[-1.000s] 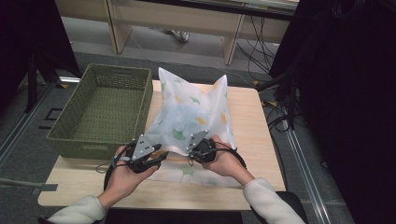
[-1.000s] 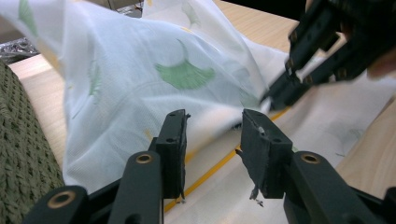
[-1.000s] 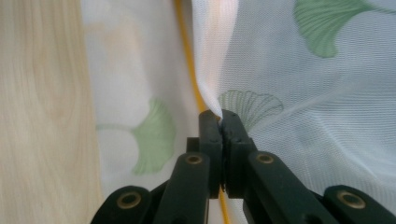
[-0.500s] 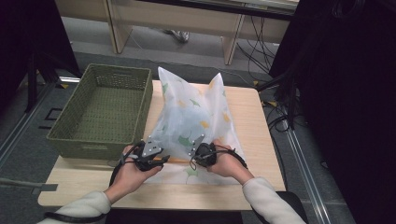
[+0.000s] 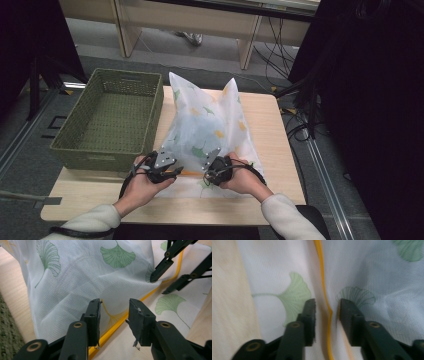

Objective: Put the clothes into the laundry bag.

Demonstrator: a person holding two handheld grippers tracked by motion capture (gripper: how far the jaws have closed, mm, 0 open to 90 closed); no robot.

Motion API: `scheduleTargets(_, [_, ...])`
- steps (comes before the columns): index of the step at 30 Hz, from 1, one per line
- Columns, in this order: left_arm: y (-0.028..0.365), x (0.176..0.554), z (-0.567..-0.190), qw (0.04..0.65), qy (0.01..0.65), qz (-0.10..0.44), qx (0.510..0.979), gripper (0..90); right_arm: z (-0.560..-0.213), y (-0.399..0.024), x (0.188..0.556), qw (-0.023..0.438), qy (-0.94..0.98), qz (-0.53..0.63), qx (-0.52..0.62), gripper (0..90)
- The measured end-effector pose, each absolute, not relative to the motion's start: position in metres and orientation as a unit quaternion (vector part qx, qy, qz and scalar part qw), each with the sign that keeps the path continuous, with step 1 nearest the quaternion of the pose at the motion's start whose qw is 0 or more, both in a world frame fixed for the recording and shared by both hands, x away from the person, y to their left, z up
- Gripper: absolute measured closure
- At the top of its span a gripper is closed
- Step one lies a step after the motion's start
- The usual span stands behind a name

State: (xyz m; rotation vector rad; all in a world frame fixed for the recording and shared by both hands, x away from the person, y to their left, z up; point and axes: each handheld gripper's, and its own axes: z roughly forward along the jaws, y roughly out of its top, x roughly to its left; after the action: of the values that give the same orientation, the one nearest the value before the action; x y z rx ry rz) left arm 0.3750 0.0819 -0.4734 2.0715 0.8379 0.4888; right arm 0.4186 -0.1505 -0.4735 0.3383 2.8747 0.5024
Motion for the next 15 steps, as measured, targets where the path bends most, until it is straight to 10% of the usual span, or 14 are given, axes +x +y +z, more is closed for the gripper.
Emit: scheduleTargets(15, [0.091,0.372,-0.466,0.439,0.332,0.193,0.813,53.0,-0.44,-0.191,0.414,0.151,0.922,0.29,0.205,50.9])
